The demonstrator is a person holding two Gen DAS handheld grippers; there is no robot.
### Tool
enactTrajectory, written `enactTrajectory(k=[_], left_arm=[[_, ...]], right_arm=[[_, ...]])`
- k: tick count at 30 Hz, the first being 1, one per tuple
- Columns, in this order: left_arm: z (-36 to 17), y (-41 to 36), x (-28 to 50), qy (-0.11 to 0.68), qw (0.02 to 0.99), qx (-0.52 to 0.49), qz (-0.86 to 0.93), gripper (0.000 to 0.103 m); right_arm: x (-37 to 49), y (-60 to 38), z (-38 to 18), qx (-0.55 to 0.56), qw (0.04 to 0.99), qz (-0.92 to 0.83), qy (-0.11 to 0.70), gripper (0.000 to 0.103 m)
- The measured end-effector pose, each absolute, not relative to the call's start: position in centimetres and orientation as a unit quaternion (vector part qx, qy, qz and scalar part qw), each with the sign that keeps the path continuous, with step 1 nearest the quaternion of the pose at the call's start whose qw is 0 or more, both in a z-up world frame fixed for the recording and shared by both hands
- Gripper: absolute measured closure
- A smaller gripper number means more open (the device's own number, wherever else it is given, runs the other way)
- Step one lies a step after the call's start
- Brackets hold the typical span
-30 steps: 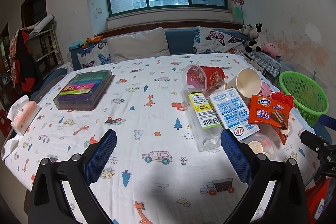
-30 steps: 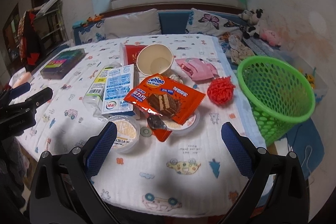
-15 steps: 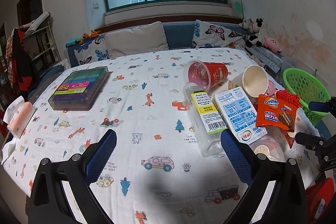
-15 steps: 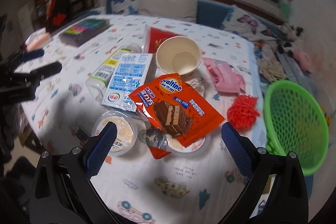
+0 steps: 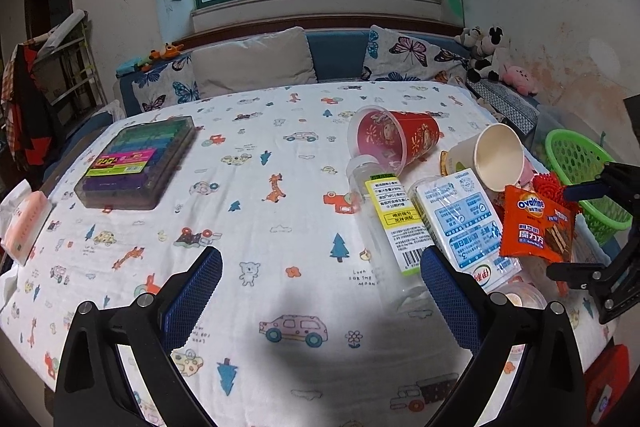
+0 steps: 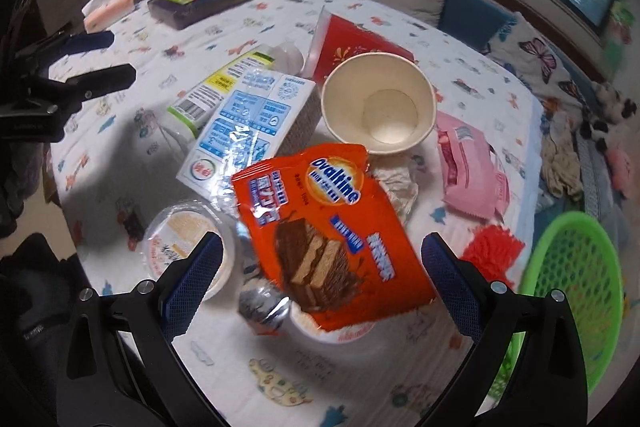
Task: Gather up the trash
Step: 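Grasp the orange Ovaltine wafer wrapper with the right gripper, then carry the wrapper to the green basket with the right gripper while the left grasps the paper cup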
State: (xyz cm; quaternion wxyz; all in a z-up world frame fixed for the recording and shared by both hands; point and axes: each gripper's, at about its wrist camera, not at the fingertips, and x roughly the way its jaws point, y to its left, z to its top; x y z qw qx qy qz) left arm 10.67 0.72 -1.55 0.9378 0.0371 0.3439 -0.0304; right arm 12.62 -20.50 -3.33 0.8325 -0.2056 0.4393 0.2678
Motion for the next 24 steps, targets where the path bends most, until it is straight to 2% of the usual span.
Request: enactTrajectory(k=[13, 15, 18, 24], left_arm=[[-1.9, 0.0, 12.9, 0.36, 0.931, 0.031, -0.053, 0.007], [-1.8, -0.3, 13.1, 0.358, 0.931, 0.035, -0.057, 0.007], [-1.3, -0.9, 13.4, 0.352, 0.932, 0.041, -0.07, 0.007], [-0.1, -2.6, 14.5, 0.341, 0.933, 0.053, -0.1, 0.007]], right_arm=[[15.0, -20.2, -4.9, -0.212, 0.812, 0.293, 0.458, 0.006], [15.0, -20.1, -4.9, -0.213, 0.811, 0.293, 0.459, 0.014], [14.8, -20.4, -4.8, -0.204, 0.813, 0.296, 0.459, 0.02], [14.4, -21.4, -3.8, -0.178, 0.829, 0.285, 0.448, 0.025]])
